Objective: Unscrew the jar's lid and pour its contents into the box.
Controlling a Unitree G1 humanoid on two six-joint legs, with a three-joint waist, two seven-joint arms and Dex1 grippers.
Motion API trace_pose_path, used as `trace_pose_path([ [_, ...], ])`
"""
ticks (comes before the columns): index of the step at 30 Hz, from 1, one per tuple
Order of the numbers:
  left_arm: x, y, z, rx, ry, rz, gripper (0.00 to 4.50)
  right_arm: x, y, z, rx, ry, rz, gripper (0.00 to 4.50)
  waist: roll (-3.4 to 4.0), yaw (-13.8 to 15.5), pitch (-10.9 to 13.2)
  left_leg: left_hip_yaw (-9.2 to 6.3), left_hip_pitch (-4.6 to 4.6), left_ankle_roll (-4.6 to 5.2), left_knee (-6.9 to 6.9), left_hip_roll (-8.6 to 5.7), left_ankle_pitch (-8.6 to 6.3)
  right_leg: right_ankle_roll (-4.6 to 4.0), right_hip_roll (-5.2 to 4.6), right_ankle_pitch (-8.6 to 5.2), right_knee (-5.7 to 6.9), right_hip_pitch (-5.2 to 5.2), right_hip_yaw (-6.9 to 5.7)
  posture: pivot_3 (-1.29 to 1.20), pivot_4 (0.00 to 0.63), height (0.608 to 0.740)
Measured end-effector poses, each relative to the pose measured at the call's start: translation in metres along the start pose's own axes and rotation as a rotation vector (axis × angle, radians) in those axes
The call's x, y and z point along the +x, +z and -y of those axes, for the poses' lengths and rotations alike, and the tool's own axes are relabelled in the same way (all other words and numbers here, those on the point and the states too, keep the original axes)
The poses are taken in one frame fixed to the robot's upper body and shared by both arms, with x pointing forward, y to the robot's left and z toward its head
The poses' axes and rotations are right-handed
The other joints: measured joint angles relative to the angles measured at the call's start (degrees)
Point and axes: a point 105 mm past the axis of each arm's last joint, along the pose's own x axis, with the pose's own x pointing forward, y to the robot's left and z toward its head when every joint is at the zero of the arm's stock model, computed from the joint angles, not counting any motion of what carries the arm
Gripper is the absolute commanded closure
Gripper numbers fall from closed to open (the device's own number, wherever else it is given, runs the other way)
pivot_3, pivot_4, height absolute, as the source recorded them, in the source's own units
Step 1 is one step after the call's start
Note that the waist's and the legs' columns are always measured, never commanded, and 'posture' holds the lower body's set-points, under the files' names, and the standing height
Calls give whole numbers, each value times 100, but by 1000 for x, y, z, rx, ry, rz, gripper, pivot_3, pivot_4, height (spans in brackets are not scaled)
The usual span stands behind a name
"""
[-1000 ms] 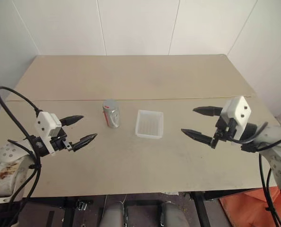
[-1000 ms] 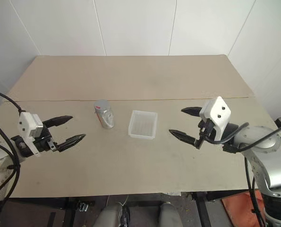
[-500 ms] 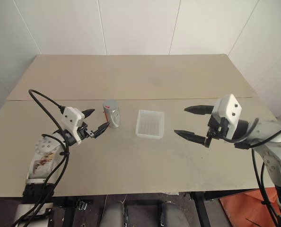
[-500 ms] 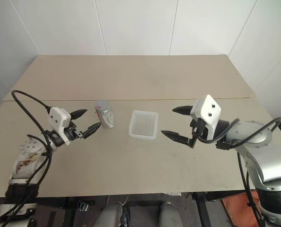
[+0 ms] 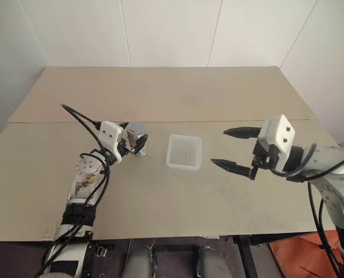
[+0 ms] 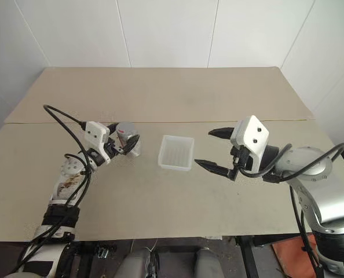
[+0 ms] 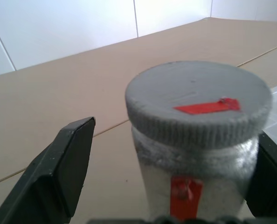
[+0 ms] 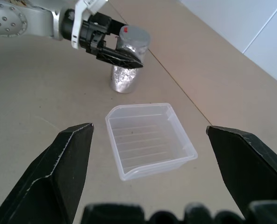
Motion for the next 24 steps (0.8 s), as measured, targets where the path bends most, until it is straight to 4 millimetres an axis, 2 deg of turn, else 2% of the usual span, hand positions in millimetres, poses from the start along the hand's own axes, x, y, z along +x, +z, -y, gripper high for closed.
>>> trace_pose_path([
  [6, 1, -2, 1, -9, -8, -8, 2483, -2, 6, 0, -14, -19, 23, 0, 0, 3, 0, -1, 0, 0, 0, 1, 0, 0, 0, 0, 0, 0, 0, 0, 150, 740],
  [11, -9, 10, 4, 35, -70, 0, 2530, 7, 18, 0, -29, -17, 82, 0, 0, -38, 0, -1, 0, 0, -2, 3, 0, 0, 0, 0, 2, -3, 2, 0, 150, 740],
  [15, -25, 45, 13, 100, -298, 35, 2530, 33, 52, -7, -51, 69, 228, 0, -1, -99, 1, -3, 2, -6, -5, 9, 3, -2, 7, 0, 6, -8, 1, 0, 150, 740],
  [19, -42, 80, 15, 126, -562, 59, 2530, 58, 74, -14, -1, 183, 323, 0, 0, -129, 1, -2, 1, -7, -5, 6, 4, -2, 6, 0, 6, -8, 2, 0, 150, 740],
  [21, -44, 91, 23, 101, -666, 90, 2530, 70, 83, -17, 22, 228, 352, 0, 0, -89, 1, -3, -2, -6, -5, 5, 4, -2, 5, 0, 8, -5, -5, 0, 150, 740],
  [24, -42, 92, 38, 48, -777, 114, 2530, 88, 85, -15, 58, 245, 352, 0, 0, -60, 1, -2, -10, -3, -3, 2, 3, -2, 6, 0, 14, -4, -10, 0, 150, 740],
])
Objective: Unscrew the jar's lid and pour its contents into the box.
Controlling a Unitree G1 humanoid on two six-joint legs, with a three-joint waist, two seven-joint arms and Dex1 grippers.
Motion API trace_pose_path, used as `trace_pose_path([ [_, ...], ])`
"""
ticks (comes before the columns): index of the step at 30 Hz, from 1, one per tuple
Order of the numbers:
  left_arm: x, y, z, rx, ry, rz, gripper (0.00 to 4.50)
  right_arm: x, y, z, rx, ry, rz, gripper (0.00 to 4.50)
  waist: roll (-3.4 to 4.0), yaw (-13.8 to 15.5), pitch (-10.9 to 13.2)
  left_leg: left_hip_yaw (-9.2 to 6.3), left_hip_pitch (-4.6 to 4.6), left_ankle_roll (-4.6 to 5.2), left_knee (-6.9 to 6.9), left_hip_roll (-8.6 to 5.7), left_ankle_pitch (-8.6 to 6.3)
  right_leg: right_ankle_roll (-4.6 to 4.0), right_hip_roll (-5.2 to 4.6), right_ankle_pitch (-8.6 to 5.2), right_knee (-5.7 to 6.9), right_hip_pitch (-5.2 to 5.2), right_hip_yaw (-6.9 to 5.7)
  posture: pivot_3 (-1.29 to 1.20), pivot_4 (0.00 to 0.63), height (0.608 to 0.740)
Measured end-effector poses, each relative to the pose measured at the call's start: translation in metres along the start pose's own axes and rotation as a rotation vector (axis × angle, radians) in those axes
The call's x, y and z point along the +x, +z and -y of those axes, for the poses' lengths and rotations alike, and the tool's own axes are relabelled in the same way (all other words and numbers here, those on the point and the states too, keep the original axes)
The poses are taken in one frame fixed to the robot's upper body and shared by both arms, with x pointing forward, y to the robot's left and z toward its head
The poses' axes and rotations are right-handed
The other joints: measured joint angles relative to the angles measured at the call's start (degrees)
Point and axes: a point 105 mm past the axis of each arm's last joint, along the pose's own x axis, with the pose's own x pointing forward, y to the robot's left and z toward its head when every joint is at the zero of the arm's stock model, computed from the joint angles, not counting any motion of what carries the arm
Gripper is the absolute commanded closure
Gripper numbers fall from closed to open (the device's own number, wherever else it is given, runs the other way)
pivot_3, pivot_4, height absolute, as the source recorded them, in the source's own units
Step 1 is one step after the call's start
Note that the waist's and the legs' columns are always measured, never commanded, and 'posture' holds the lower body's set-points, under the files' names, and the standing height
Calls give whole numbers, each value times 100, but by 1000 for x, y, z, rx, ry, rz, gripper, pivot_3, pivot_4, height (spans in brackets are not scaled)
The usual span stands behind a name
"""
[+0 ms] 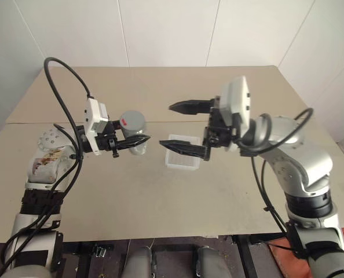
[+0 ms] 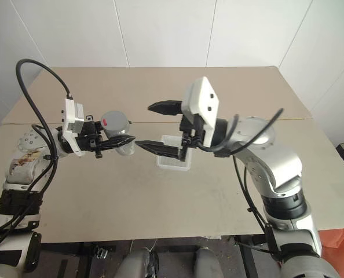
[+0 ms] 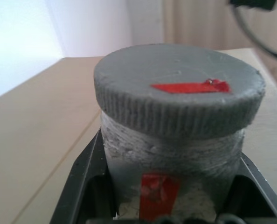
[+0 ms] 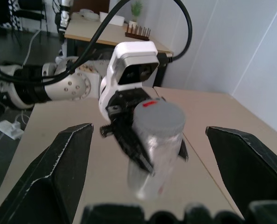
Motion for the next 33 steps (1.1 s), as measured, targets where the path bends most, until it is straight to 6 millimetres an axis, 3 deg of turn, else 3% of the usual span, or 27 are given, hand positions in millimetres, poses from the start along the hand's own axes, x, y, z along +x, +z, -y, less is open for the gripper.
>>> trace_pose_path([
  [2, 16, 2, 6, -17, -71, 39, 2530, 12, -5, 2, 21, 6, -8, 0, 0, 13, 0, 1, -6, 0, 1, 0, 0, 1, 1, 0, 1, -1, -5, 0, 150, 740],
  [7, 30, 4, 12, -33, -158, 77, 2530, 20, -8, 10, 36, -23, -19, 0, 0, -17, 0, 3, -12, -4, 0, 2, 3, 2, 5, -1, -2, -6, -3, 0, 150, 740],
  [22, 36, 1, 14, -37, -191, 92, 2530, 23, -22, 9, 68, 3, -84, 0, 0, -68, 0, -3, -11, -2, -1, 3, 2, 3, 5, -1, 1, -6, -2, 0, 150, 740],
  [28, 35, 2, 11, -33, -181, 89, 2530, 25, -24, 7, 85, 35, -87, 1743, 0, -70, 0, -3, -11, -2, -1, 2, 2, 3, 5, -1, 1, -7, -1, 0, 150, 740],
  [33, 33, 2, 12, -31, -194, 84, 2530, 26, -25, 8, 115, 99, -46, 1743, 0, -67, 0, -3, -11, -2, -1, 1, 1, 3, 5, -1, -1, -6, -2, 0, 150, 740],
])
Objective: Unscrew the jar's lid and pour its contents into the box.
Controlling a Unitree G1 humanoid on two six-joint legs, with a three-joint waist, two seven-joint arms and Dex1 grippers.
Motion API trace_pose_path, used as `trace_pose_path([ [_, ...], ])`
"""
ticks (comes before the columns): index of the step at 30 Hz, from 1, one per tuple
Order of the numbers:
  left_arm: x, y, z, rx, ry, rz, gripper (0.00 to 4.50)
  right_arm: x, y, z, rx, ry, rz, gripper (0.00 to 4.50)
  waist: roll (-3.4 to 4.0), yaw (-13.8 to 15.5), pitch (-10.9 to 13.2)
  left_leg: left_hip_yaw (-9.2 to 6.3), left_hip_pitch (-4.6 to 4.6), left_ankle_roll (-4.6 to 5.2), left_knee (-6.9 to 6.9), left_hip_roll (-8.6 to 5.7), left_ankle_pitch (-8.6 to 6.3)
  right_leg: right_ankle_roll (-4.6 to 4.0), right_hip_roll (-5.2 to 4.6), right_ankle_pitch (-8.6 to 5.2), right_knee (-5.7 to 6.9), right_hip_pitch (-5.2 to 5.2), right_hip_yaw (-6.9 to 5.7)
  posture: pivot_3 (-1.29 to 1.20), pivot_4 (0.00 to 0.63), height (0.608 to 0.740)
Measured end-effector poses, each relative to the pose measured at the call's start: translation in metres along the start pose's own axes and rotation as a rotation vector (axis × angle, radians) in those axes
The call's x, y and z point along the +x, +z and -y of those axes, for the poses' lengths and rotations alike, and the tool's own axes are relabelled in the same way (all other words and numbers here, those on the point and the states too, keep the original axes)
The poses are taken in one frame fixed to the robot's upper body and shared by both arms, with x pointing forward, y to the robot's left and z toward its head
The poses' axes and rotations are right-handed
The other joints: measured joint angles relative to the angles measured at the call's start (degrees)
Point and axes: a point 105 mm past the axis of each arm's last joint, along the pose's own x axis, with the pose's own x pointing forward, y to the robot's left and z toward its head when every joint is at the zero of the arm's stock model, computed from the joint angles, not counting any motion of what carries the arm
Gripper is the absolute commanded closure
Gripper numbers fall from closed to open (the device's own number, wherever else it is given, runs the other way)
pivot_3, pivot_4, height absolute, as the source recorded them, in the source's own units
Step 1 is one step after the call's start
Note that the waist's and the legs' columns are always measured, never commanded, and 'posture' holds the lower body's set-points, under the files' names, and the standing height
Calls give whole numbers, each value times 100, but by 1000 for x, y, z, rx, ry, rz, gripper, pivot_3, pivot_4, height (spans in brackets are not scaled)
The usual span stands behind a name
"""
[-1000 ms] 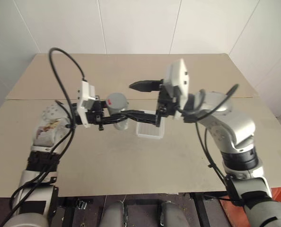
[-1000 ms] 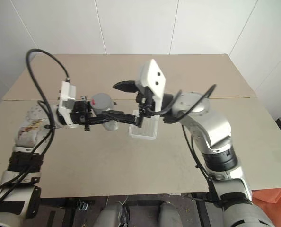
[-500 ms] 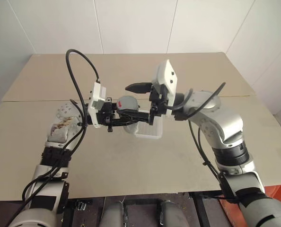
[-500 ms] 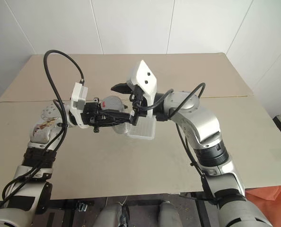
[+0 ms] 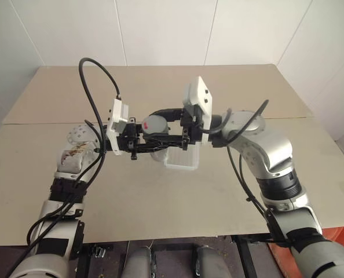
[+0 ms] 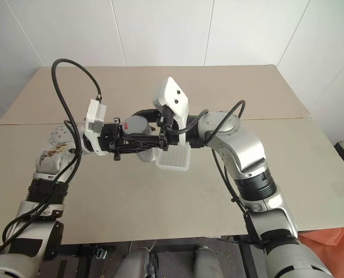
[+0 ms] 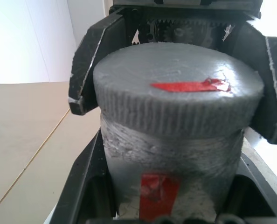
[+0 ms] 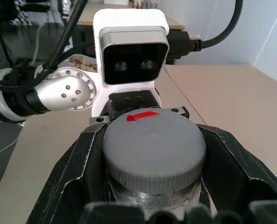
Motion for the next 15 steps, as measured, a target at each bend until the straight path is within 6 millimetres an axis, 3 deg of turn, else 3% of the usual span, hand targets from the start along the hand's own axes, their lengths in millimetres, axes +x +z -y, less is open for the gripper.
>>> trace_pose_path([
  [6, 15, 13, 16, 56, -194, 7, 2530, -15, 10, -6, -10, 369, 96, 1743, 1, -4, 1, 2, 1, 4, 2, 0, -2, 1, 1, 1, -2, 2, 2, 0, 150, 740],
  [11, 9, 21, 8, 101, -168, 3, 2530, -1, 13, 6, -51, 477, 133, 1743, 1, -114, 1, 2, 17, -11, -15, 8, 7, 0, 11, 1, 7, -1, 9, 0, 150, 740],
  [15, 3, 13, 6, 76, -132, -17, 2530, 4, 5, 10, -56, 456, 124, 495, 3, -117, 2, 1, -3, -15, -10, 7, 9, 0, 9, 1, 6, -17, 10, 0, 150, 740],
])
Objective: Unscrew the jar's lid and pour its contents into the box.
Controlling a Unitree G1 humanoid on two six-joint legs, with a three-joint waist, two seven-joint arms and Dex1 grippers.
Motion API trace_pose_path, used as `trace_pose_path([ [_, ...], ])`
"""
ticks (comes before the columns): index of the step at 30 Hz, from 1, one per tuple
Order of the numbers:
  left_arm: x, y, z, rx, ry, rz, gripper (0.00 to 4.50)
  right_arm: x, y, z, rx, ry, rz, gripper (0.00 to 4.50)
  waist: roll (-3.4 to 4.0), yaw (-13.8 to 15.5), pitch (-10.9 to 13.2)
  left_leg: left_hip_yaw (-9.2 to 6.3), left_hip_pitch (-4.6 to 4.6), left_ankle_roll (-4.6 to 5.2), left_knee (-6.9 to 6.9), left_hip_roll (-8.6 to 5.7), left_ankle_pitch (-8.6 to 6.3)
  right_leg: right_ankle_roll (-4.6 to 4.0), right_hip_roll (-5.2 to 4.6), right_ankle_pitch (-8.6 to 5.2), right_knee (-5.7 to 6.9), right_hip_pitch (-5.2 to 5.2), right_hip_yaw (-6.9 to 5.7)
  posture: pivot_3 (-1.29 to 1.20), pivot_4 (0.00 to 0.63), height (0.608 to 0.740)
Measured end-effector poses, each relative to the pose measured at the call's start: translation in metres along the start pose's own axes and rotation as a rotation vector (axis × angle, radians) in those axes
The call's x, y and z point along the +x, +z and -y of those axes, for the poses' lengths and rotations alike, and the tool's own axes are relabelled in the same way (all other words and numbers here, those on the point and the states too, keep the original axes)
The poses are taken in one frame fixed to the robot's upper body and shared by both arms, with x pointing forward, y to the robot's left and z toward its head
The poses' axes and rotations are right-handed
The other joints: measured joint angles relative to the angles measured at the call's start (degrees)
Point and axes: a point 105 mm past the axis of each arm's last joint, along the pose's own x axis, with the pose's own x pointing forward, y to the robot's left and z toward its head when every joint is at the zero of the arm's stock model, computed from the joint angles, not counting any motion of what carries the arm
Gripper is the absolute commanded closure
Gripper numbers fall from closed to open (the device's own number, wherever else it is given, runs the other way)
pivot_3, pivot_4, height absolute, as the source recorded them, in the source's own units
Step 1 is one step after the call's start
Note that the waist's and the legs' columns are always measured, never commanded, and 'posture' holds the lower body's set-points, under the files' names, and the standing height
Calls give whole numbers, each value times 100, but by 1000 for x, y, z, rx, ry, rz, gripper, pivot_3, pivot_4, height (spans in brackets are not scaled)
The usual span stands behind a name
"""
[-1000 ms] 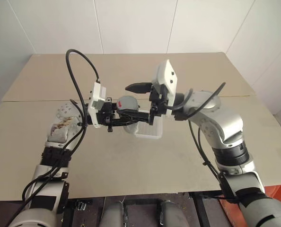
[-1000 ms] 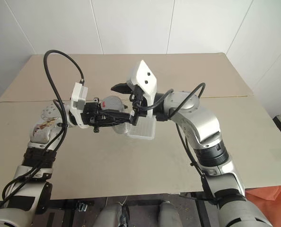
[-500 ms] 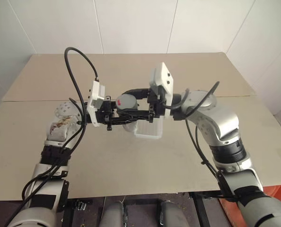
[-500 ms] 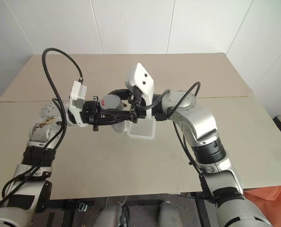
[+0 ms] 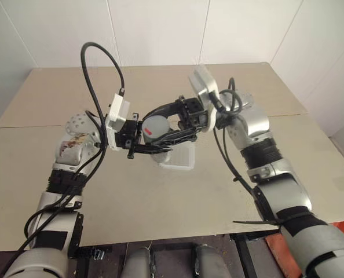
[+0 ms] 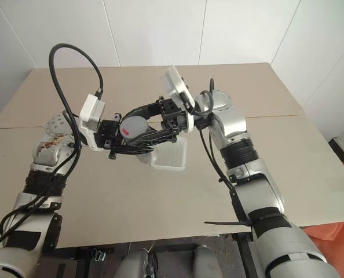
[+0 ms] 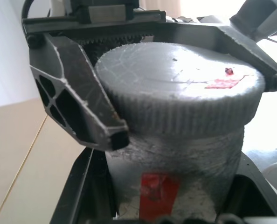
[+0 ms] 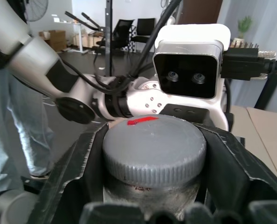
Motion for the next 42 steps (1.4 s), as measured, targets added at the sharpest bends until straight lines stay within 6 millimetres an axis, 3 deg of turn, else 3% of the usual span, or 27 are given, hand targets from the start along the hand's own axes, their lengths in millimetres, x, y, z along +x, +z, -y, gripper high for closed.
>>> trace_pose_path([
  [2, -1, -2, -2, 0, 27, -6, 2530, -2, -2, -4, -11, -13, -8, 33, 0, 58, 0, -3, -2, -3, 2, 0, 1, 0, -1, 0, 0, 1, -3, 0, 150, 740],
  [6, -3, -8, -2, -16, 52, -21, 2530, -20, -11, -14, -11, -141, -23, 33, 0, 151, 0, -1, -10, -2, 12, -4, 1, 0, -9, 0, -1, 2, -6, 0, 150, 740],
  [9, -19, -14, -10, -47, 156, -37, 2530, -31, -11, -20, -3, -324, -50, 33, 0, 146, 0, -2, -9, 0, 10, -3, 0, 0, -9, 0, 8, -5, -6, 0, 150, 740],
  [15, -18, -20, -15, -81, 210, -24, 2530, -11, 17, -21, -33, -534, -81, 33, 0, 95, 0, 1, -9, -3, 5, -3, 2, -1, -5, 0, 24, -19, 1, 0, 150, 740],
  [26, -16, -26, -13, -124, 217, -20, 2530, 8, -14, 9, 65, -666, -173, 33, 0, 105, 0, 1, -16, 2, 6, -6, -1, -1, -5, 0, 14, -18, 1, 0, 150, 740],
  [34, -18, -27, -10, -130, 231, -37, 2530, 8, -18, 10, 75, -640, -175, 33, 0, 103, 0, 0, -18, 2, 5, -5, -1, 0, -5, 0, 12, -19, 0, 0, 150, 740],
  [39, -29, -26, -11, -126, 262, -59, 2530, -9, -18, 5, 74, -609, -204, 33, 0, 104, 0, 0, -18, 4, 5, -4, -2, 0, -5, 0, 9, -19, -1, 0, 150, 740],
  [41, -38, -23, -7, -118, 261, -66, 2530, -42, -17, 9, 80, -713, -220, 33, 0, 121, 0, 0, -20, 5, 6, -5, -3, 0, -7, 0, 6, -17, -2, 0, 150, 740],
  [42, -40, -21, -4, -115, 250, -62, 2530, -69, -17, 12, 87, -810, -239, 33, 0, 154, 0, 0, -23, 10, 6, -9, -5, 0, -12, 0, 4, -15, -6, 0, 150, 740],
])
